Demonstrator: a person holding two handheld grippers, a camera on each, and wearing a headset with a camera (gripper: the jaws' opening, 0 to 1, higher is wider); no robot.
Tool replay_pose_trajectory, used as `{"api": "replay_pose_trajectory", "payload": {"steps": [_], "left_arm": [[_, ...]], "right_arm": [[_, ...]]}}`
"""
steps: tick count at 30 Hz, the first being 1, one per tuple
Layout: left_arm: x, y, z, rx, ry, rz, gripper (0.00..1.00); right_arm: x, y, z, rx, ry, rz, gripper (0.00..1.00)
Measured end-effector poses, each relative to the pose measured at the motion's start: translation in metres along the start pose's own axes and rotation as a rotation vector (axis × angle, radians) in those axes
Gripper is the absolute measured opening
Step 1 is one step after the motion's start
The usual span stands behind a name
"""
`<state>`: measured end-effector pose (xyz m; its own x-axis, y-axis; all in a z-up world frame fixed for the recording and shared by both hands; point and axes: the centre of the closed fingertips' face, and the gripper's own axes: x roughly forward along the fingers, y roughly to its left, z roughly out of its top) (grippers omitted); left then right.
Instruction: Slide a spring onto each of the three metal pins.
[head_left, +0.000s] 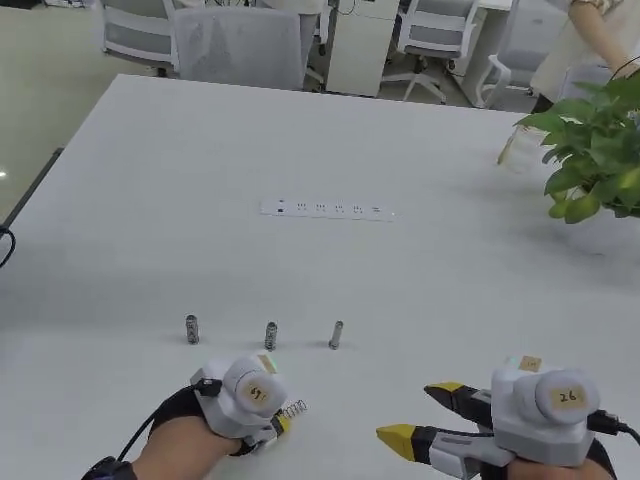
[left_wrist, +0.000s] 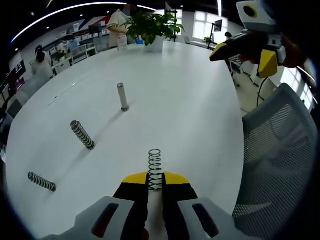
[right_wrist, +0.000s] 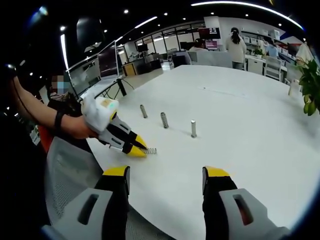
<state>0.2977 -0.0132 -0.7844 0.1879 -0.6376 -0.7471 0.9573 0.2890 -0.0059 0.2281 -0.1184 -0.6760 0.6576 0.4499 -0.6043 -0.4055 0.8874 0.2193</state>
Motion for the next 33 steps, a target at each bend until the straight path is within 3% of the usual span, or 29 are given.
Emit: {"api": "replay_pose_trajectory", "payload": {"steps": [14,22,33], "left_arm": [[-0.02,0.005,-0.005,-0.039,-0.03,0.017,0.02],[-0.031,0.005,-0.002,-0.039,-0.051,0.025,0.02],[-0.044,0.003,0.002,-0.036,-0.076,0.027,0.02]], "right_arm": [[0.007,0.005,-0.001,-0.01,0.016,0.027,0.56],[0.015,0.008,0.004,-0.02,0.016,0.054,0.54],[0.038,0.023,0.006,-0.02,0.025,0.135,0.47]]}}
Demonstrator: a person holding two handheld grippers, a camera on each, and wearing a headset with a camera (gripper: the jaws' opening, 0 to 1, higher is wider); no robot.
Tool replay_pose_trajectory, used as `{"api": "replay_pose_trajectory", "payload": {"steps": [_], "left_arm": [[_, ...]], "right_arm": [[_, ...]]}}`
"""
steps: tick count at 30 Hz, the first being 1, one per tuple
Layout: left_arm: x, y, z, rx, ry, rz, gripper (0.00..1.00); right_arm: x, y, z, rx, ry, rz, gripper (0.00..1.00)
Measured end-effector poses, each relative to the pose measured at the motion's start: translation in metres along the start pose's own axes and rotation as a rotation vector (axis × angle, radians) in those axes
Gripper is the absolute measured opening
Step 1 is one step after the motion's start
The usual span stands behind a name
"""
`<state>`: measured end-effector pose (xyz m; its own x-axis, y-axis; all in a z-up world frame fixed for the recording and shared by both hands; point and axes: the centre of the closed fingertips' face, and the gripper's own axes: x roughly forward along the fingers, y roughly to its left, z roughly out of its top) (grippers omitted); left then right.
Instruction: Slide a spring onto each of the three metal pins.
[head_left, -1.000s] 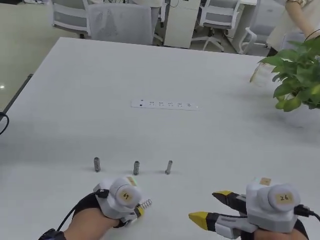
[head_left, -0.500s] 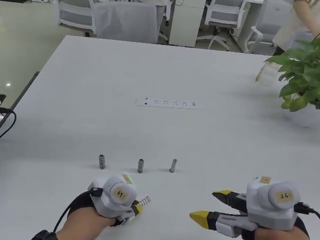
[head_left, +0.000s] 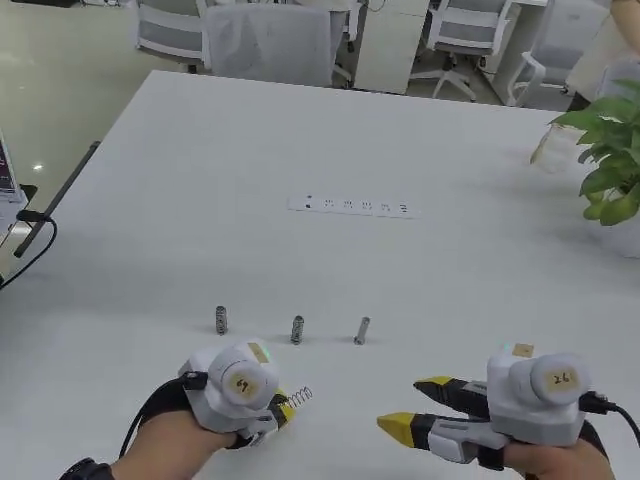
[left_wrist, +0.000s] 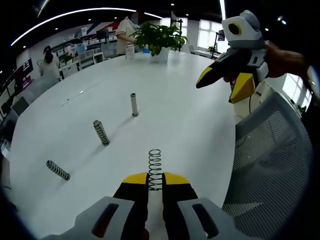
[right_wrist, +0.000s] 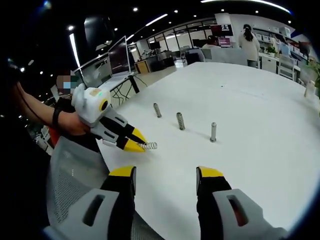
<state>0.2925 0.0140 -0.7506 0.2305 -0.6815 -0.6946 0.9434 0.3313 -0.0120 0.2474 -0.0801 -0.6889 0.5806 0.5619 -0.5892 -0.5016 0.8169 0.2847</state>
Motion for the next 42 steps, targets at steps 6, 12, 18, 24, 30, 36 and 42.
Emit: {"api": "replay_pose_trajectory", "payload": {"steps": [6,12,18,24,30,36,42], "left_arm": [[-0.006,-0.004,0.006,0.011,-0.016,-0.002,0.02],[-0.011,-0.007,0.015,0.035,-0.032,-0.004,0.02],[-0.015,-0.007,0.024,0.051,-0.049,-0.005,0.02],[-0.017,-0.015,0.031,0.096,-0.063,-0.02,0.02],[-0.018,-0.021,0.037,0.116,-0.078,-0.032,0.02],[-0.02,-0.027,0.043,0.14,-0.091,-0.042,0.02],[-0.021,-0.035,0.045,0.167,-0.101,-0.062,0.02]], "right_arm": [[0.018,0.009,0.0,-0.005,0.021,0.054,0.43],[0.031,0.018,0.005,-0.019,0.026,0.113,0.37],[0.038,0.02,0.008,-0.028,0.034,0.138,0.35],[0.043,0.025,0.011,-0.034,0.033,0.181,0.28],[0.047,0.028,0.008,-0.037,0.055,0.217,0.27],[0.049,0.03,0.005,-0.036,0.068,0.24,0.26],[0.05,0.032,0.004,-0.024,0.073,0.26,0.25]]}}
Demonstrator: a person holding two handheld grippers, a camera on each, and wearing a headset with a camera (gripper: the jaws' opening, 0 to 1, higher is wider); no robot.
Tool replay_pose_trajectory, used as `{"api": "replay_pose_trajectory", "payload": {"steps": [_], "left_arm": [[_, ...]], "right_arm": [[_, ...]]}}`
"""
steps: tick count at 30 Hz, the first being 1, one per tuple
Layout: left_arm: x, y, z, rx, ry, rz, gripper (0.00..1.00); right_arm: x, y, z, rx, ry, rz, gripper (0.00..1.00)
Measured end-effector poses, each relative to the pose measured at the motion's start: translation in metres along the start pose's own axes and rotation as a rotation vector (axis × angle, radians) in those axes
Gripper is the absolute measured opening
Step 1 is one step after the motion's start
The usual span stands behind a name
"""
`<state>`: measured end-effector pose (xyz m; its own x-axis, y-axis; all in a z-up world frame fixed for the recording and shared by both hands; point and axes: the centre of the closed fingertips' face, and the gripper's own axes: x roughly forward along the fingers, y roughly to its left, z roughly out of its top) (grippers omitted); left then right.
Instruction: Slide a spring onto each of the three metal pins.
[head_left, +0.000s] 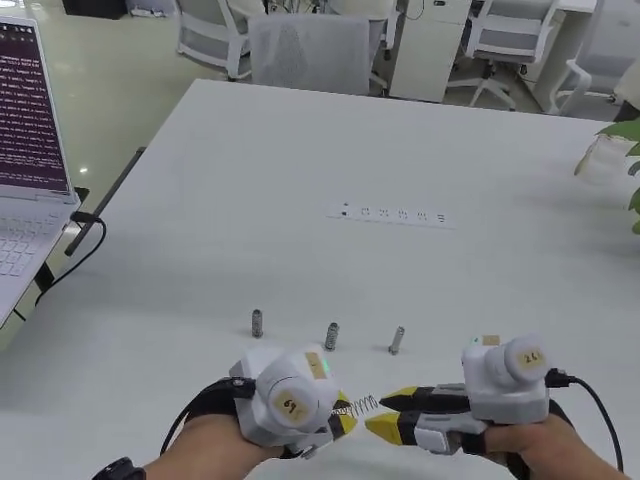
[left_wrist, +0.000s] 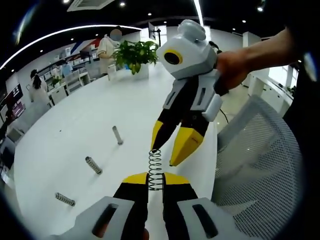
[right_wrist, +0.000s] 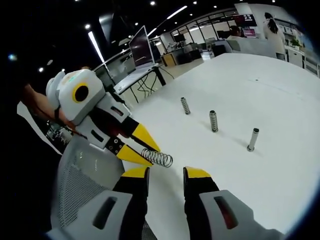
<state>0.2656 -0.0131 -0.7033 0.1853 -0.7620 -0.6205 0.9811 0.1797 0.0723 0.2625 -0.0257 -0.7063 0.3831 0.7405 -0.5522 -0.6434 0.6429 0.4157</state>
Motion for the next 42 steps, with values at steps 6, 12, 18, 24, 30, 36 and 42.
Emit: {"api": "replay_pose_trajectory", "payload": {"steps": [6,12,18,24,30,36,42], "left_arm": [[0.0,-0.008,0.002,0.032,-0.005,-0.02,0.02],[0.002,-0.013,0.003,0.077,-0.004,-0.035,0.02],[0.001,-0.014,0.004,0.094,-0.004,-0.041,0.02],[0.001,-0.016,0.005,0.117,-0.001,-0.045,0.02],[0.001,-0.019,0.005,0.148,0.003,-0.044,0.02],[0.004,-0.021,0.005,0.169,0.002,-0.054,0.02],[0.006,-0.021,0.006,0.172,0.001,-0.052,0.02]], "right_arm": [[0.001,0.009,0.0,-0.005,0.003,0.046,0.22],[0.0,0.011,-0.002,0.001,0.009,0.067,0.15],[-0.003,0.013,-0.001,0.004,0.005,0.079,0.13],[-0.005,0.014,-0.001,0.008,0.005,0.09,0.12],[-0.008,0.018,-0.001,0.005,0.013,0.104,0.13],[-0.01,0.02,-0.001,-0.011,0.022,0.114,0.12],[-0.011,0.022,0.001,-0.023,0.02,0.109,0.09]]}}
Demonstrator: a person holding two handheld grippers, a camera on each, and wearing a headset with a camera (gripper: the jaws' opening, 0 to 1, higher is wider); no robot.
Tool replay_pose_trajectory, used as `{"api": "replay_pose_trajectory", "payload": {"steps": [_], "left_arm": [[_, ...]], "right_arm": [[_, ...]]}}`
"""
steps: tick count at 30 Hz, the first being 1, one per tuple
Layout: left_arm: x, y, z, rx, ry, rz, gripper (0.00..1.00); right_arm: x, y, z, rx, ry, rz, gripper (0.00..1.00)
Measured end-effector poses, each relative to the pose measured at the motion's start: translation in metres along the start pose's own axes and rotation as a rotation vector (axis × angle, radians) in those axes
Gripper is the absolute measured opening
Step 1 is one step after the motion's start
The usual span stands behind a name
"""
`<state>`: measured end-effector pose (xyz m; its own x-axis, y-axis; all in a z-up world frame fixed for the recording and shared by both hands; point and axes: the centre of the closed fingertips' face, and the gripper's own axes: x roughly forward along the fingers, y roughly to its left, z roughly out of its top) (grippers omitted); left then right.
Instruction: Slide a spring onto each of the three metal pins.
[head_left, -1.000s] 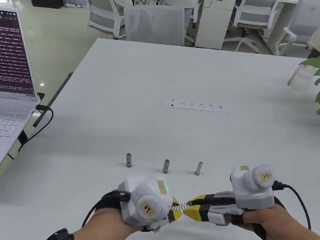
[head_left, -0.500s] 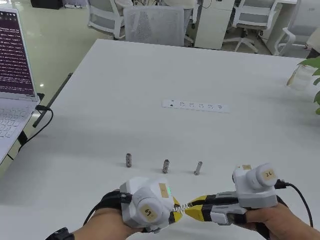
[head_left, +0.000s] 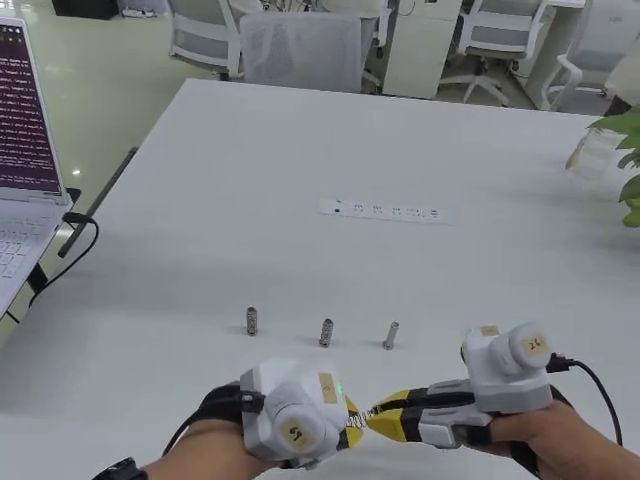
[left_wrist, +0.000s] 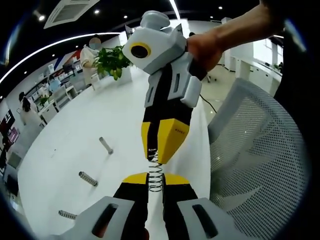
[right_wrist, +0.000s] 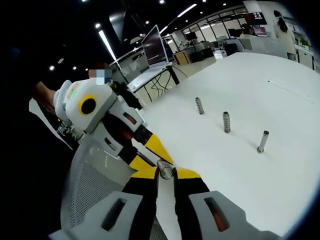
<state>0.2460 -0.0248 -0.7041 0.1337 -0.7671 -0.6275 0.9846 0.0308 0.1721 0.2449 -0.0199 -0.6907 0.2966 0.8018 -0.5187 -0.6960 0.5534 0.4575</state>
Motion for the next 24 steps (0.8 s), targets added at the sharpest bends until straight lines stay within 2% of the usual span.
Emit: {"api": "replay_pose_trajectory", "payload": {"steps": [6,9,16,24], "left_arm": [[0.002,0.0032,0.002,-0.024,-0.015,0.014,0.02],[0.0034,0.0027,0.003,-0.037,-0.024,0.013,0.02],[0.0076,0.0044,0.0039,-0.069,-0.035,0.017,0.03],[0.0086,0.0069,-0.0004,-0.083,-0.022,0.02,0.05]], "right_arm": [[-0.0024,0.001,0.0049,-0.052,0.005,-0.031,0.08],[-0.0032,0.0013,0.0046,-0.084,0.031,-0.04,0.08],[-0.0052,-0.0026,0.0045,-0.105,0.058,-0.053,0.08],[-0.0077,-0.0025,0.0093,-0.107,0.051,-0.054,0.08]]}}
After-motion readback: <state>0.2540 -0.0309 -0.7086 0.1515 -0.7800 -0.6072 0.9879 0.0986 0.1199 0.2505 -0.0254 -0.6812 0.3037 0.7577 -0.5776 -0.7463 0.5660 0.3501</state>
